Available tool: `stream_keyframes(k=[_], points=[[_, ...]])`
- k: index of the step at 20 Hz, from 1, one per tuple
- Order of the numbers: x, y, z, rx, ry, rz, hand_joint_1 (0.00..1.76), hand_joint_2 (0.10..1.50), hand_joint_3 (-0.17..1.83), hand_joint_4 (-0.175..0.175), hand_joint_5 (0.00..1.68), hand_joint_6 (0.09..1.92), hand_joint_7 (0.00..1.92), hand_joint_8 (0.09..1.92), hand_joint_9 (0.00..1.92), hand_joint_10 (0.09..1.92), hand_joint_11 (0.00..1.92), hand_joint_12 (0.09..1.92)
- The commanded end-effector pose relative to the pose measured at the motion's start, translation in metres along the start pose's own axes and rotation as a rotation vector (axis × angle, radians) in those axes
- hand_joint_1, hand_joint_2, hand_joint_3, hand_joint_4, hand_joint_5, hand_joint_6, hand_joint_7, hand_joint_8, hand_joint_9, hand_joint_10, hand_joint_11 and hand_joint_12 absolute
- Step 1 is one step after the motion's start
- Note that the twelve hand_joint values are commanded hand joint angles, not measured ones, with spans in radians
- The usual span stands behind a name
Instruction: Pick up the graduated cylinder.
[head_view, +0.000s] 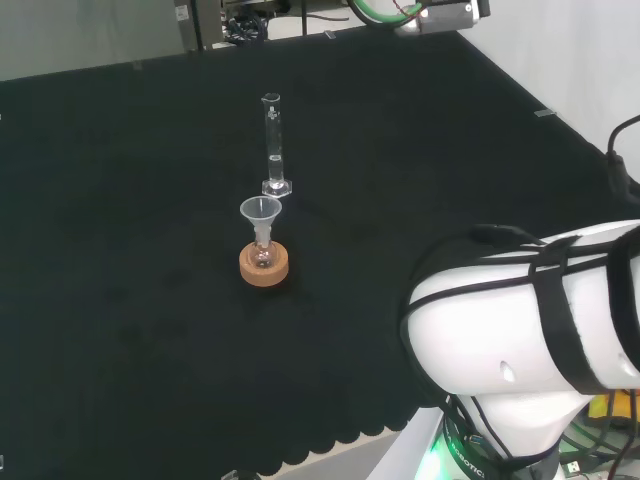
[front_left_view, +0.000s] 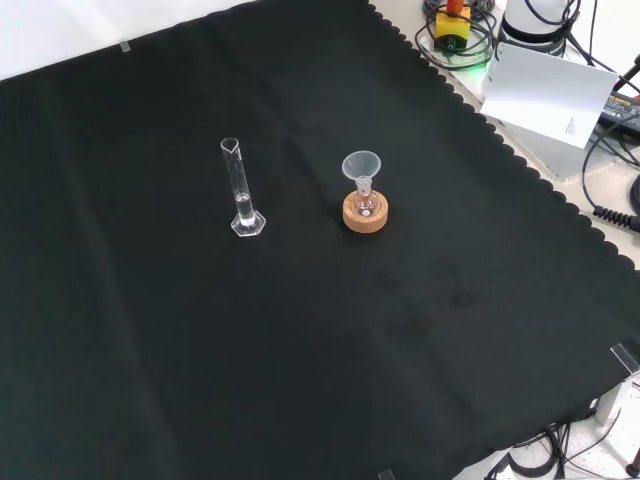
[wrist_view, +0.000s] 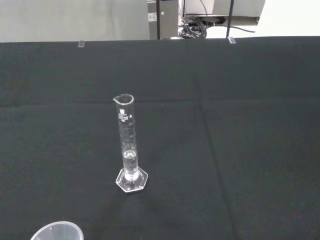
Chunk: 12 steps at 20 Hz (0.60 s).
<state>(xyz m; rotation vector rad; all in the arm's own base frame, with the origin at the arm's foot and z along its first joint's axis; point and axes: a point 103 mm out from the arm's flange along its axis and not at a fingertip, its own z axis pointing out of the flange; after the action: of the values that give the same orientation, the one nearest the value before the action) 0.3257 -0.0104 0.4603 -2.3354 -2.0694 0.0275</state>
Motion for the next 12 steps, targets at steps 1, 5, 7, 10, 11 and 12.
stream_keyframes(k=[1,5,7,10,11,12], points=[[-0.013,0.020,0.031,0.012,0.003,0.040,0.08,1.39,0.00,-0.009,0.24,0.09,0.02,0.49,0.47,0.09,0.12,1.35],[-0.022,0.042,0.055,0.027,0.008,0.033,0.12,1.37,0.00,-0.011,0.24,0.09,0.03,0.50,0.47,0.09,0.13,1.35],[-0.026,0.057,0.069,0.027,0.020,0.028,0.15,1.36,-0.01,-0.014,0.24,0.09,0.04,0.50,0.47,0.09,0.13,1.36],[-0.032,0.086,0.086,0.016,0.073,0.008,0.19,1.35,-0.01,-0.016,0.25,0.09,0.05,0.50,0.48,0.09,0.13,1.36],[-0.034,0.095,0.090,-0.004,0.090,-0.002,0.21,1.35,-0.02,-0.018,0.26,0.09,0.06,0.50,0.48,0.09,0.14,1.36],[-0.036,0.104,0.095,-0.015,0.103,-0.011,0.24,1.34,-0.02,-0.020,0.27,0.09,0.06,0.51,0.49,0.09,0.15,1.36]])
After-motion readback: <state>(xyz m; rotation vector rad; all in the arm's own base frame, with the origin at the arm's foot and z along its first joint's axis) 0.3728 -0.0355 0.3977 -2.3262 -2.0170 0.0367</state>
